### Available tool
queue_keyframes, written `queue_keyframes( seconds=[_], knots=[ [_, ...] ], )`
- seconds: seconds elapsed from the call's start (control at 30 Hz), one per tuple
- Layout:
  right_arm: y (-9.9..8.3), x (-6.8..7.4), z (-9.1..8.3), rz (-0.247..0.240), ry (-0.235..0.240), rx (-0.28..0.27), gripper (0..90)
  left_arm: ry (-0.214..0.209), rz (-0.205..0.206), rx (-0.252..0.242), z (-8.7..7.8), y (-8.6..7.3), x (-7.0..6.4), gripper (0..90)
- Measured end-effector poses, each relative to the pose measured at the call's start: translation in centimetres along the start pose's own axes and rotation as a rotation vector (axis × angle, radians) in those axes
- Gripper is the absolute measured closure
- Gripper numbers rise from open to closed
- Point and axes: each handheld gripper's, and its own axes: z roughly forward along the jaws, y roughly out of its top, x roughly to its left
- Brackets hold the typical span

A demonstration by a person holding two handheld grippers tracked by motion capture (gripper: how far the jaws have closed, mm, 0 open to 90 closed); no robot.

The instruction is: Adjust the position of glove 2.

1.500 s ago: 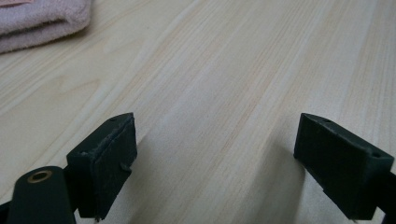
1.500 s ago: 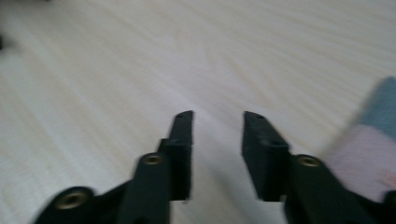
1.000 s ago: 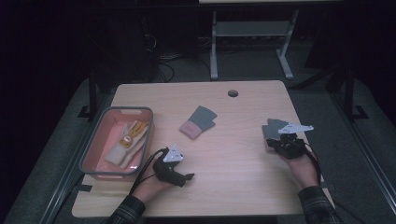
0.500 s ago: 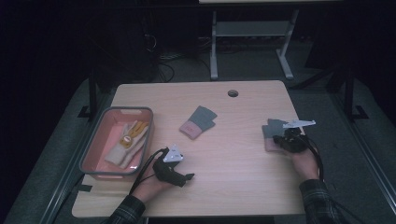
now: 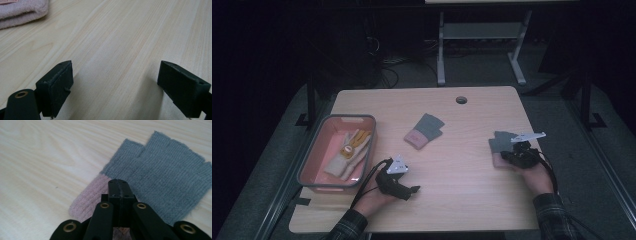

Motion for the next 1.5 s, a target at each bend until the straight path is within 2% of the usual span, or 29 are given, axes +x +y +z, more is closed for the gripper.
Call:
queue_keyframes(
  seconds=[0.27,0.5,0.83,1.03,1.17,1.4,1.5],
  knots=[
    [-0.4,2.2,-0.4,-0.022,0.057,0.014,90.0,0.000,0.000,0.000,0.0,0.0,0.0,12.5],
    [-0.4,4.5,-0.4,-0.090,0.091,0.025,90.0,0.002,-0.003,-0.001,0.0,0.0,0.0,12.5],
    [-1.3,7.4,-1.1,-0.128,0.160,0.035,90.0,0.002,-0.003,-0.002,0.0,0.0,0.0,12.5],
    [-1.7,8.7,-1.5,-0.162,0.185,0.038,90.0,0.002,-0.003,-0.002,0.0,0.0,0.0,12.5],
    [-1.9,9.5,-1.6,-0.168,0.202,0.047,90.0,0.001,-0.008,-0.006,0.0,0.0,-0.1,12.5],
    [-2.2,11.2,-1.9,-0.211,0.233,0.056,90.0,0.001,-0.001,-0.005,0.0,0.0,0.0,12.5],
    [-2.4,12.0,-2.2,-0.230,0.249,0.062,90.0,0.000,-0.011,-0.002,0.0,0.0,-0.1,12.5]
  ],
)
